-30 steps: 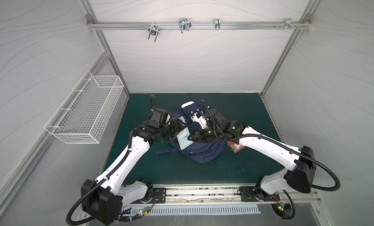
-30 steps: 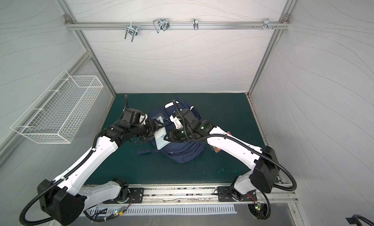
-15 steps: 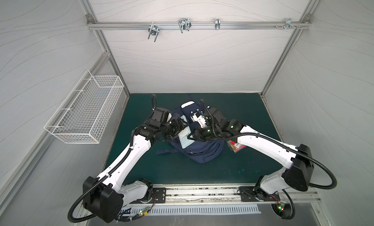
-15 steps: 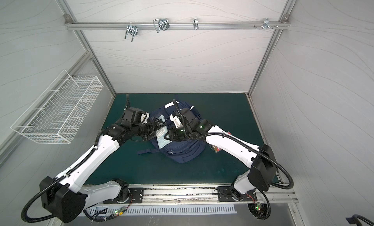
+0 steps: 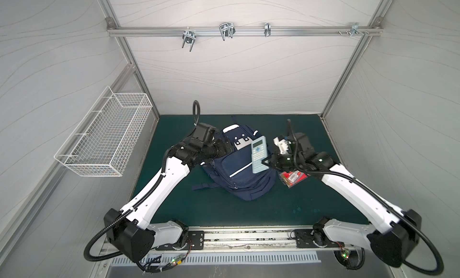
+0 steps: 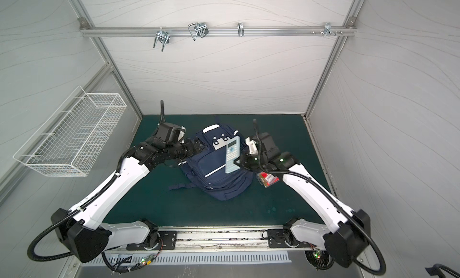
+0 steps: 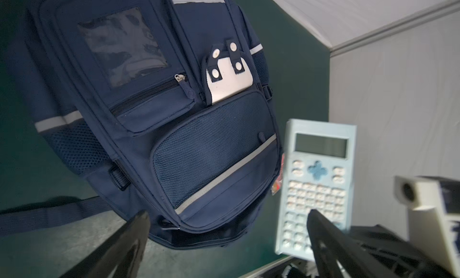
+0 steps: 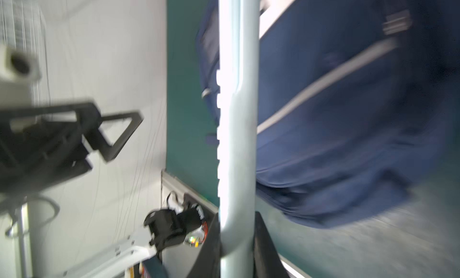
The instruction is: Pack the student bag
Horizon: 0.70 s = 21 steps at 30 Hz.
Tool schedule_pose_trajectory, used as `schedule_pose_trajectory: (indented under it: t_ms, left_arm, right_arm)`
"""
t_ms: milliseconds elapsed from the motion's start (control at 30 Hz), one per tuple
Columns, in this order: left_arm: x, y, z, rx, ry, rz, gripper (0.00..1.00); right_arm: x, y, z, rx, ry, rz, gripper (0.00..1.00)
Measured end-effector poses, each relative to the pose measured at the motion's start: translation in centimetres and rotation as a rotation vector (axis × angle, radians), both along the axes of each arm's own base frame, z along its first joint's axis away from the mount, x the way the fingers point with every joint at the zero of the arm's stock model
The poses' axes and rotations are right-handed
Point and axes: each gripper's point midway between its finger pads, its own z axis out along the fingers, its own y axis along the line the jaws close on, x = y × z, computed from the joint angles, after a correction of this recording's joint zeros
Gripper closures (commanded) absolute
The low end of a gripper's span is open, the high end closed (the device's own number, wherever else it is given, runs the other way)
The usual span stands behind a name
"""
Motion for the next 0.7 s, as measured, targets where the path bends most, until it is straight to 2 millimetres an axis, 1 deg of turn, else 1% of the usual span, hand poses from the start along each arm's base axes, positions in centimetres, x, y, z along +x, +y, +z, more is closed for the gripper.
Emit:
schedule_pose_trajectory:
  t_ms: [33,67,133,200,267,333,400,467,533,567,633,700]
  left_arm:
    - [-0.2,-1.2,-0.5,0.049,-0.007,-0.053,0.05]
    - [-0.3,-2.4,-1.2,0.097,-0.012,-0.1,0.05]
    - [-0.5,-5.1,-3.3,0.208,-0.007,-0.2,0.07]
    - [-0.6,-7.6,-6.0,0.332,0.008,-0.297,0.09]
    - [-0.8,-9.7,-8.8,0.445,0.022,-0.386,0.1]
    - [-1.1,-11.2,-11.4,0.547,0.034,-0.461,0.15]
    - [-1.4,-12.3,-13.1,0.613,0.044,-0.52,0.18]
    - [-1.3,-12.8,-14.2,0.655,0.05,-0.551,0.2]
    - [-0.9,-12.8,-14.8,0.683,0.053,-0.563,0.25]
    - [-0.7,-12.7,-15.0,0.695,0.05,-0.566,0.3]
    - [-0.3,-12.6,-15.0,0.717,0.04,-0.57,0.43]
    - [0.0,-12.5,-15.0,0.739,0.027,-0.572,0.63]
  right_arm:
    - [0.2,-2.0,0.1,-0.008,0.002,-0.056,0.96]
    - [0.2,-3.5,0.1,-0.014,0.005,-0.097,0.96]
    - [0.0,-7.0,-0.1,-0.028,0.02,-0.189,0.98]
    - [-0.5,-9.5,-0.6,-0.038,0.042,-0.256,0.98]
    - [-1.4,-11.2,-1.4,-0.043,0.073,-0.302,0.97]
    - [-2.6,-12.0,-2.2,-0.04,0.104,-0.32,0.97]
    - [-3.6,-12.2,-2.9,-0.033,0.13,-0.318,0.97]
    - [-4.5,-12.1,-3.2,-0.026,0.146,-0.306,0.97]
    - [-5.1,-12.0,-3.4,-0.021,0.151,-0.296,0.97]
    - [-5.4,-12.0,-3.5,-0.018,0.154,-0.292,0.97]
    - [-5.9,-11.9,-3.5,-0.011,0.154,-0.285,0.97]
    - [-6.3,-11.8,-3.4,-0.006,0.155,-0.28,0.97]
